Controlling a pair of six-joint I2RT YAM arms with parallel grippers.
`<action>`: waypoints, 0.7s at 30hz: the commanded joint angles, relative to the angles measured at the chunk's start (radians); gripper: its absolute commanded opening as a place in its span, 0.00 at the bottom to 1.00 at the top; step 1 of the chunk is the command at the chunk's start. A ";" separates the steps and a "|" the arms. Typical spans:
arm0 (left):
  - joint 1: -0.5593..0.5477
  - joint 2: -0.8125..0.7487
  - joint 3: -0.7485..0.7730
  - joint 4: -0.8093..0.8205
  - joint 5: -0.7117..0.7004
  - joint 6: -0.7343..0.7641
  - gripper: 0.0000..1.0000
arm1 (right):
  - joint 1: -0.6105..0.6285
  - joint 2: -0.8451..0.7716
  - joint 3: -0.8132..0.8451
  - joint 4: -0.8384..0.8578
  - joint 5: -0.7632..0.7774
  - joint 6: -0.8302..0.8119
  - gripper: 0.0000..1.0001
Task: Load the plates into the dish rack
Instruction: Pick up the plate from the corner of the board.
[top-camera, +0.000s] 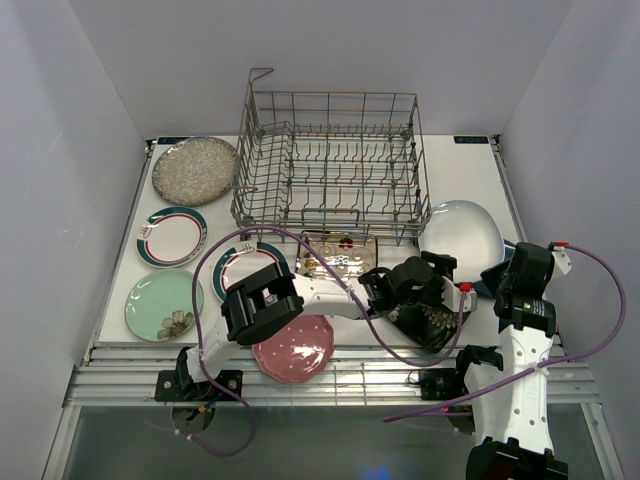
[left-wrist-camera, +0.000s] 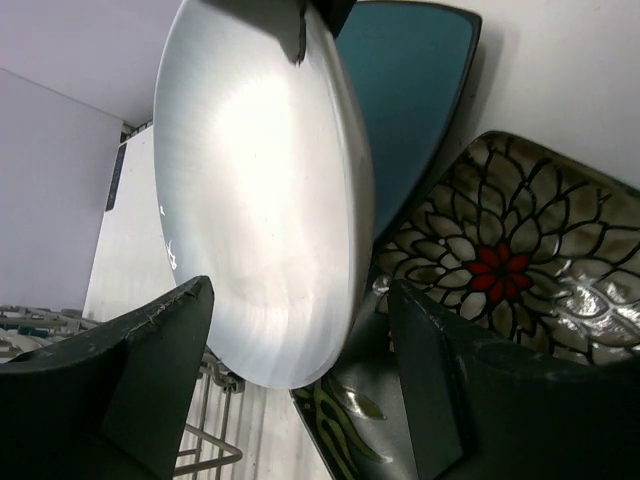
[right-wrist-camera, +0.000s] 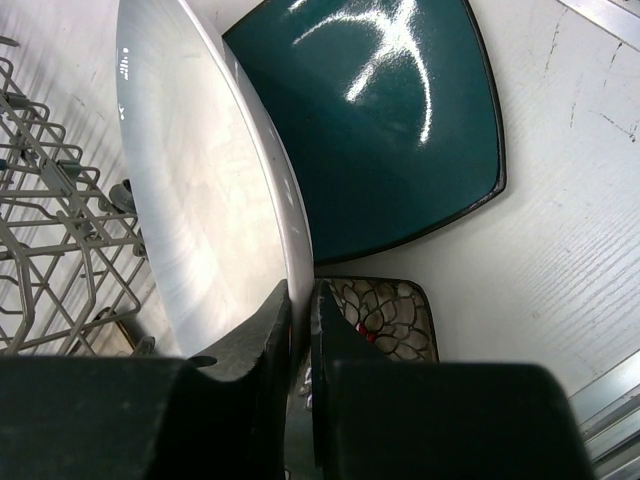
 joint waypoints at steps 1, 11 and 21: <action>0.023 -0.027 -0.033 0.041 0.037 0.018 0.81 | 0.006 -0.038 0.098 0.184 -0.099 0.029 0.08; 0.076 0.008 -0.069 0.117 0.049 0.049 0.71 | 0.006 -0.051 0.109 0.168 -0.105 0.039 0.08; 0.079 0.006 -0.085 0.123 0.101 0.054 0.56 | 0.006 -0.043 0.106 0.170 -0.119 0.036 0.08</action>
